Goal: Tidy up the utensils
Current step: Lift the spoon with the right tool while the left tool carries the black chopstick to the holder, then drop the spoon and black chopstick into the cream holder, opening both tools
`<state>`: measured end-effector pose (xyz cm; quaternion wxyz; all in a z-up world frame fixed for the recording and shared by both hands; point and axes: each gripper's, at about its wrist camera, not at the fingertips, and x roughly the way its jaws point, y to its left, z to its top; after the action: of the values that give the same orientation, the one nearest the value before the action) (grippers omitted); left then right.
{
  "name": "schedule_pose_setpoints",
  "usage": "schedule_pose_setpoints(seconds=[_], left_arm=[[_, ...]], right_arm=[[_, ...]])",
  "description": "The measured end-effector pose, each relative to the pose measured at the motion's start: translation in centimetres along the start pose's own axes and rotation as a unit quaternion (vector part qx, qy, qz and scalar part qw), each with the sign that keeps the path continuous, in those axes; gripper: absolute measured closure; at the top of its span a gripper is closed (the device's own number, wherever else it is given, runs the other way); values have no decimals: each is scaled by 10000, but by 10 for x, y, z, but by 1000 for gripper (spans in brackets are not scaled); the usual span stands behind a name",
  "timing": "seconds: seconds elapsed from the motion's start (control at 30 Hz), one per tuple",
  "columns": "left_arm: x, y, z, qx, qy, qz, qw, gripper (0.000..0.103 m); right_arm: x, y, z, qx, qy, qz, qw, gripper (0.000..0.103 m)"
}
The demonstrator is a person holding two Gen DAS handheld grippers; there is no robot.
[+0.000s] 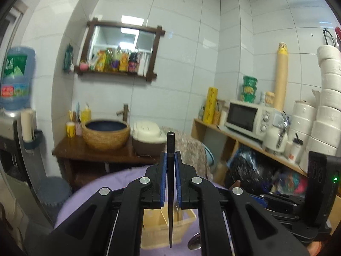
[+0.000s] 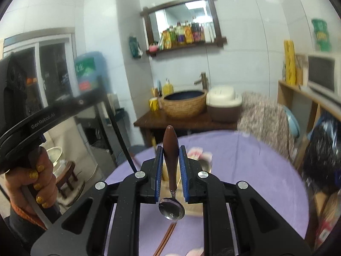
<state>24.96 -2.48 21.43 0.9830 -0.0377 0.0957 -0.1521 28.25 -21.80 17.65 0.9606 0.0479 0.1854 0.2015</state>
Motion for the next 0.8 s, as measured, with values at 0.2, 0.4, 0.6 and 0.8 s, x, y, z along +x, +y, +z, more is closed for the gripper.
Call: schedule_pose_setpoints(seconds=[0.2,0.4,0.6,0.8], left_arm=[[38,-6,9,86,-118,458,9988,95],[76,-6,-31,72,311,699,9970,95],[92,-7,-80,160,771,718,9943,95],[101,-1,-108,267,1101,812,9902,95]], right_arm=[[31,-7,35,-71,-255,-300,9992,87],[72,-24,-1,5,66,-505,9987,87],[97,-40,-42,197,447,-508,9975,87],[111,-43,-65,180,703,-491,9962,87]])
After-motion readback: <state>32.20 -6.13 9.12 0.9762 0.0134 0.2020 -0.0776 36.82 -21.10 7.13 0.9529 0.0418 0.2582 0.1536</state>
